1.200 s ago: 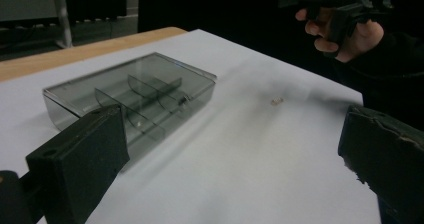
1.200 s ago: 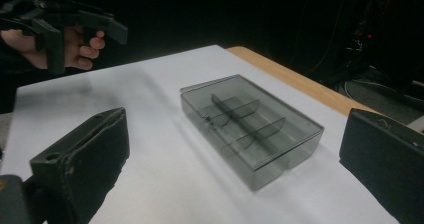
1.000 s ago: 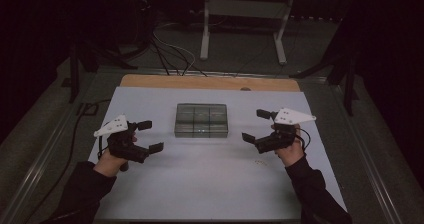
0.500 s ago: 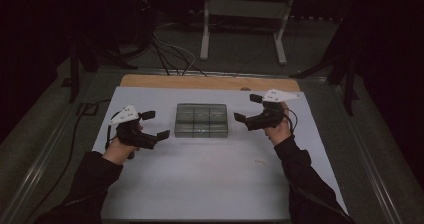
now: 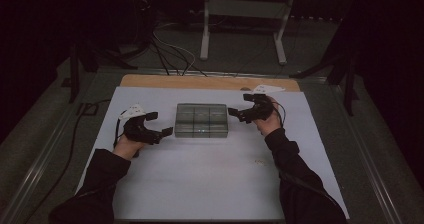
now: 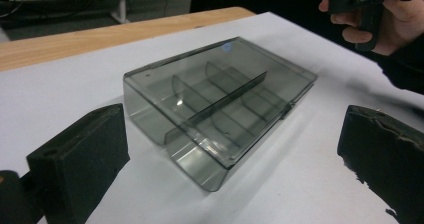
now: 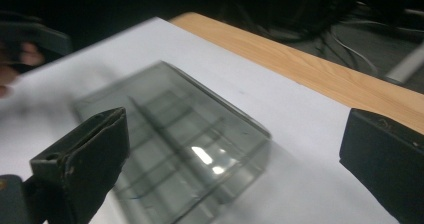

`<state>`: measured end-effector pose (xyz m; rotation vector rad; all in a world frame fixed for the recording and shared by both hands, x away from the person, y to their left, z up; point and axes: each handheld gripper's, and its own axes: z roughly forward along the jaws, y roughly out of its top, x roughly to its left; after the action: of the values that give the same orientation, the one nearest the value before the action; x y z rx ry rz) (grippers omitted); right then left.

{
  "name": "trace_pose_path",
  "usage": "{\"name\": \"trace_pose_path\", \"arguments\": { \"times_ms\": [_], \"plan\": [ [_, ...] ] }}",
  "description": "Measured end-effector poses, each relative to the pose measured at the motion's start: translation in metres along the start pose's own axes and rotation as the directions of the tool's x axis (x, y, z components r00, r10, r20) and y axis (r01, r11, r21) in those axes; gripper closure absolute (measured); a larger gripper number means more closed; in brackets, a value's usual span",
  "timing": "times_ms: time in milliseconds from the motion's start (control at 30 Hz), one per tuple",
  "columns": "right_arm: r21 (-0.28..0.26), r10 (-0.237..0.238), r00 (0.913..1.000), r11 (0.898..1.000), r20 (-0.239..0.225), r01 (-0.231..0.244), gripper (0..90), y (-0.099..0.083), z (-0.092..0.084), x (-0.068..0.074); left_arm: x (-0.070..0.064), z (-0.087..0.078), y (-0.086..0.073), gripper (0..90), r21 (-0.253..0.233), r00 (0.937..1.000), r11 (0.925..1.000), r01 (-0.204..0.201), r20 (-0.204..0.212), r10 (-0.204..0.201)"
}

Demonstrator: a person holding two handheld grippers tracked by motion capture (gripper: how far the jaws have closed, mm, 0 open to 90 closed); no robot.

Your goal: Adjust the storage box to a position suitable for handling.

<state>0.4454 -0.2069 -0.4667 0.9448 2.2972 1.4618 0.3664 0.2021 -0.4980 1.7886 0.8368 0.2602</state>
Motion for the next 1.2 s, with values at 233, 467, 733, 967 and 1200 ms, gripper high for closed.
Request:
{"name": "trace_pose_path", "arguments": {
  "times_ms": [233,467,733,967,1200],
  "plan": [
    [0.078,0.027,0.999,0.996,0.034,-0.03,39.4,-0.004,0.021,-0.013,0.008,0.011,-0.006,18.1,0.081,0.9979,0.9959,0.041,-0.054,-0.036],
    [0.145,0.036,0.9984,0.989,0.044,-0.042,75.9,-0.011,0.04,-0.028,0.02,0.021,-0.014,49.6,0.123,0.9884,0.985,0.121,-0.107,-0.108],
    [0.203,0.075,0.9951,0.975,0.064,-0.087,90.0,-0.021,0.063,-0.039,0.022,0.036,-0.02,76.3,0.235,0.9869,0.9613,0.143,-0.107,-0.121],
    [0.217,0.108,0.9926,0.969,0.054,-0.118,90.0,-0.021,0.075,-0.044,0.024,0.044,-0.023,90.0,0.27,0.9875,0.9523,0.142,-0.104,-0.118],
    [0.214,0.14,0.989,0.966,0.048,-0.147,90.0,-0.018,0.082,-0.05,0.023,0.051,-0.021,90.0,0.274,0.9904,0.9527,0.132,-0.074,-0.116]
  ]
}}
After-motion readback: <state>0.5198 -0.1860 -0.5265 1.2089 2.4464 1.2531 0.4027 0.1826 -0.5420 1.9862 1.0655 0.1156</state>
